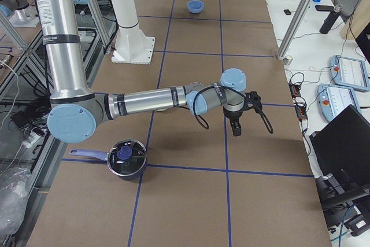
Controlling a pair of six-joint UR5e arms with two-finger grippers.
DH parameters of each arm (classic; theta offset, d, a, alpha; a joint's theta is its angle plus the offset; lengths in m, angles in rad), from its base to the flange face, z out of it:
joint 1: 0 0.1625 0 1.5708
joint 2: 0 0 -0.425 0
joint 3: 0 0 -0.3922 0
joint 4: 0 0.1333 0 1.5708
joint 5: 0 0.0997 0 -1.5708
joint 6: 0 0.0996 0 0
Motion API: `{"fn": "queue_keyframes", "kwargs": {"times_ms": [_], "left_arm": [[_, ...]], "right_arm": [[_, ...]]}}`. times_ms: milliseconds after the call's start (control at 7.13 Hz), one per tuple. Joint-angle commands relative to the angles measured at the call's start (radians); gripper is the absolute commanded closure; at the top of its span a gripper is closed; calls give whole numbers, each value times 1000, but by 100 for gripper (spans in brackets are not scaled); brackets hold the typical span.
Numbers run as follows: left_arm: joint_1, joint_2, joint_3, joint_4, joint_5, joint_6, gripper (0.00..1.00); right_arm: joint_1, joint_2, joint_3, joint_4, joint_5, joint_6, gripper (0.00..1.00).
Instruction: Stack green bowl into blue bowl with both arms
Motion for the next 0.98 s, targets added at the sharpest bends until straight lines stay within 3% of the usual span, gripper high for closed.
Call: {"fn": "queue_keyframes", "kwargs": {"times_ms": [0, 140, 421, 701, 841], "left_arm": [[82, -26, -4, -3, 25, -83, 2], [134, -31, 1, -4, 67, -100, 2], [194, -32, -5, -12, 75, -160, 2], [223, -29, -5, -45, 89, -214, 2], [258, -20, -4, -124, 101, -308, 3]], "right_arm": [[-17, -105, 112, 2, 55, 80, 0], [-64, -169, 170, 13, 66, 151, 0], [-178, -310, 190, 304, 40, 341, 0], [-278, -392, 192, 447, 20, 458, 0], [-310, -404, 195, 487, 12, 510, 0]]}}
